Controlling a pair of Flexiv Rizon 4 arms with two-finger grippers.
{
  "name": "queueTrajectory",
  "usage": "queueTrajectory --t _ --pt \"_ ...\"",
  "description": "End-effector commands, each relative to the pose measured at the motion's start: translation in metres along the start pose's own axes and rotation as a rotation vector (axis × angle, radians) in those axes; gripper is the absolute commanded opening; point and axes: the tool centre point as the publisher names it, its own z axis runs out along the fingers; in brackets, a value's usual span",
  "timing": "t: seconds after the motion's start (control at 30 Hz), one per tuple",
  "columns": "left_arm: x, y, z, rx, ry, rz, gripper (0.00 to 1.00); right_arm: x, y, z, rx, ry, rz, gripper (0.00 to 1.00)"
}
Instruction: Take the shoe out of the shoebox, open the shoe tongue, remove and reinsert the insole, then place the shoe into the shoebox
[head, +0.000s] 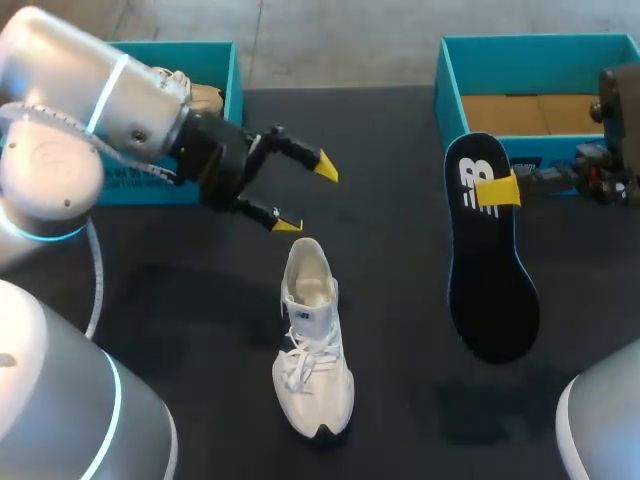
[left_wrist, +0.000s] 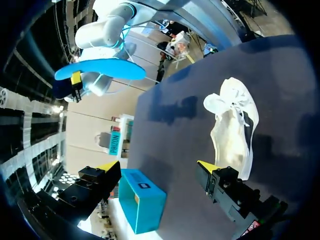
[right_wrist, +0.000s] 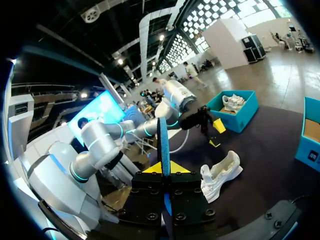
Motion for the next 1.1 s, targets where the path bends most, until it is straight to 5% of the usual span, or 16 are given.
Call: queueTrajectory --t 0.03,0.5,1.1 --pt "0.000 0.004 -0.004 0.008 -0.183 0.017 1.00 0.006 -0.010 -0.002 -0.305 -0.013 0.002 0.00" --pt "-0.021 0.013 -0.007 0.069 -0.304 0.089 1.00 0.006 -0.010 -0.002 -0.305 -0.013 0.002 0.00" --pt "-0.048 0.021 -0.008 -0.018 -0.467 0.141 1.00 0.006 -0.010 -0.002 -0.305 -0.013 0.002 0.00"
